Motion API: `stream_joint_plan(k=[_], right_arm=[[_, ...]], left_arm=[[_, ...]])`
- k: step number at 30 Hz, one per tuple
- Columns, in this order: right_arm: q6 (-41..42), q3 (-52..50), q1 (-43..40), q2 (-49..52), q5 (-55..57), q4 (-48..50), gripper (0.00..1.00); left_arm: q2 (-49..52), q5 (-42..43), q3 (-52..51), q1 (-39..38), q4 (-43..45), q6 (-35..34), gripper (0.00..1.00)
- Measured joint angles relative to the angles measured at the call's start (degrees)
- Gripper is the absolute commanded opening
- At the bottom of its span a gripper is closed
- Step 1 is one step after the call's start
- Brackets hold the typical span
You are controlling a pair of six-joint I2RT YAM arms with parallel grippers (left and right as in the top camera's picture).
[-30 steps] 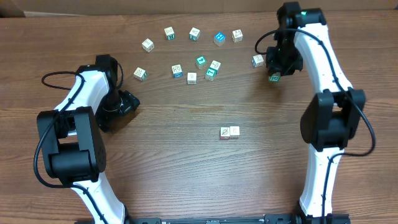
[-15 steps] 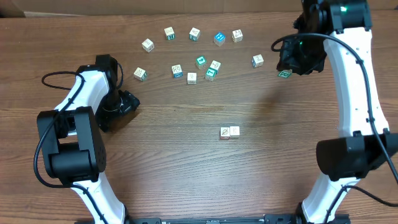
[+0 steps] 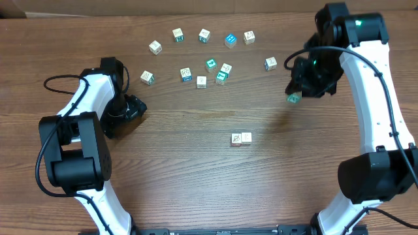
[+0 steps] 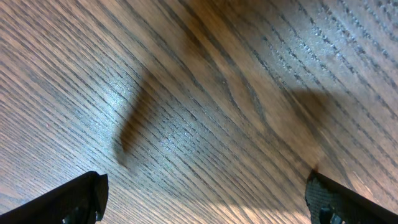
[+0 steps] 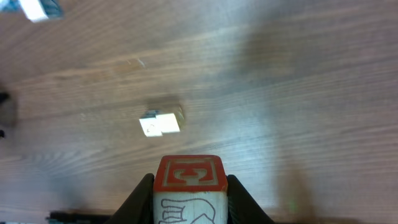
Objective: Form a horizontal line
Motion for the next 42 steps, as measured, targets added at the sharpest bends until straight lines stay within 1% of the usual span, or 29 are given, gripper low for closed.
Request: stream_joint_plan(k=[4, 9, 18, 23, 30, 36, 42], right_arm=[[0.04, -7.21, 0.0, -0.5, 0.0, 4.72, 0.09], [1.62, -17.49, 0.0, -0.5, 0.33, 13.11, 0.1], [4.2, -30.51, 1.22, -0.5, 1.64, 32.44, 0.15], [4.39, -35.43, 3.56, -0.5, 3.45, 40.15, 0.16], [4.46, -39.01, 6.05, -0.5, 7.19, 44.87, 0.16], [4.5, -42.45, 8.52, -0.5, 8.13, 48.41, 0.17], [4.46, -43.39, 9.49, -0.5, 8.17, 47.93, 0.18]], left_arm=[[0.0, 0.0, 0.0, 0.0, 0.0, 0.0, 1.0], [0.0, 0.0, 0.0, 0.0, 0.0, 0.0, 0.99], [0.0, 0.0, 0.0, 0.0, 0.02, 0.0, 0.99], [0.0, 0.0, 0.0, 0.0, 0.02, 0.0, 1.0], [0.0, 0.0, 0.0, 0.0, 0.02, 0.0, 0.99], [0.0, 0.0, 0.0, 0.0, 0.02, 0.0, 0.99], [0.0, 0.0, 0.0, 0.0, 0.02, 0.0, 1.0]])
